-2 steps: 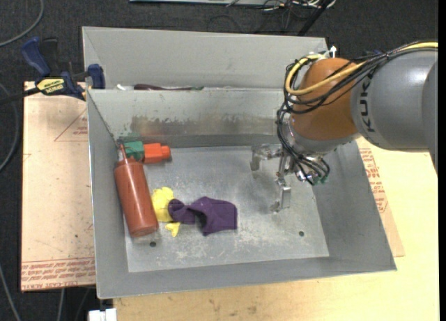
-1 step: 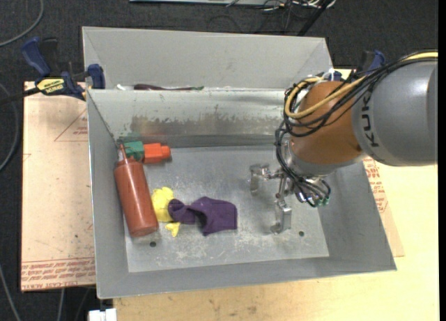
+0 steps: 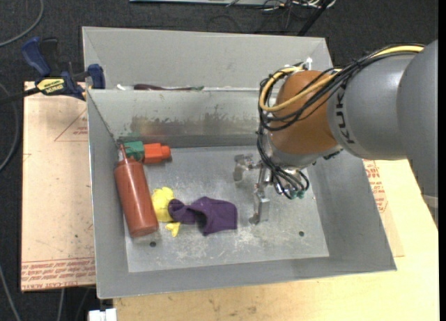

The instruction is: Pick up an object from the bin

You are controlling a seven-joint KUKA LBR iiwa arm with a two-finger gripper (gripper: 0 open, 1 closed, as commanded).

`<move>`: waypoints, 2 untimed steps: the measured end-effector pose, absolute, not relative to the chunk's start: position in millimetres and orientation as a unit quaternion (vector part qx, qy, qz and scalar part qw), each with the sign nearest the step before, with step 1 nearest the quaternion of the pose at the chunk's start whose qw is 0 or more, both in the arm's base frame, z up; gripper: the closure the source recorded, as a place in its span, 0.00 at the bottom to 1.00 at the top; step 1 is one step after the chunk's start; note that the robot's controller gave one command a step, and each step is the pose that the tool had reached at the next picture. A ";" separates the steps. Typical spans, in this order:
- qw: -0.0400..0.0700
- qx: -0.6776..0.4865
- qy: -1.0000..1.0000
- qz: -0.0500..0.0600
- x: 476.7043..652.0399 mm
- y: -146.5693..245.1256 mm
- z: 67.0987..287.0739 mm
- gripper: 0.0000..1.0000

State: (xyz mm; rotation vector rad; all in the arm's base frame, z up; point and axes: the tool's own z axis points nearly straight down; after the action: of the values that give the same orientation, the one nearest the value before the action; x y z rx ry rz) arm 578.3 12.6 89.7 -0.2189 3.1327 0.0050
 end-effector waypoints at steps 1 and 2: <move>0.003 -0.111 0.994 0.001 601.1 54.5 101.0 0.00; 0.002 -0.053 0.999 0.002 567.9 68.1 82.7 0.00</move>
Offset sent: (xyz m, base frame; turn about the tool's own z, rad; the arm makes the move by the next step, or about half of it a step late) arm -0.0295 0.0551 -0.0182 0.0769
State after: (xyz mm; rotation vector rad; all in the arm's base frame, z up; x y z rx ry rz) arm 567.9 68.1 82.7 -0.1663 3.1330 0.0074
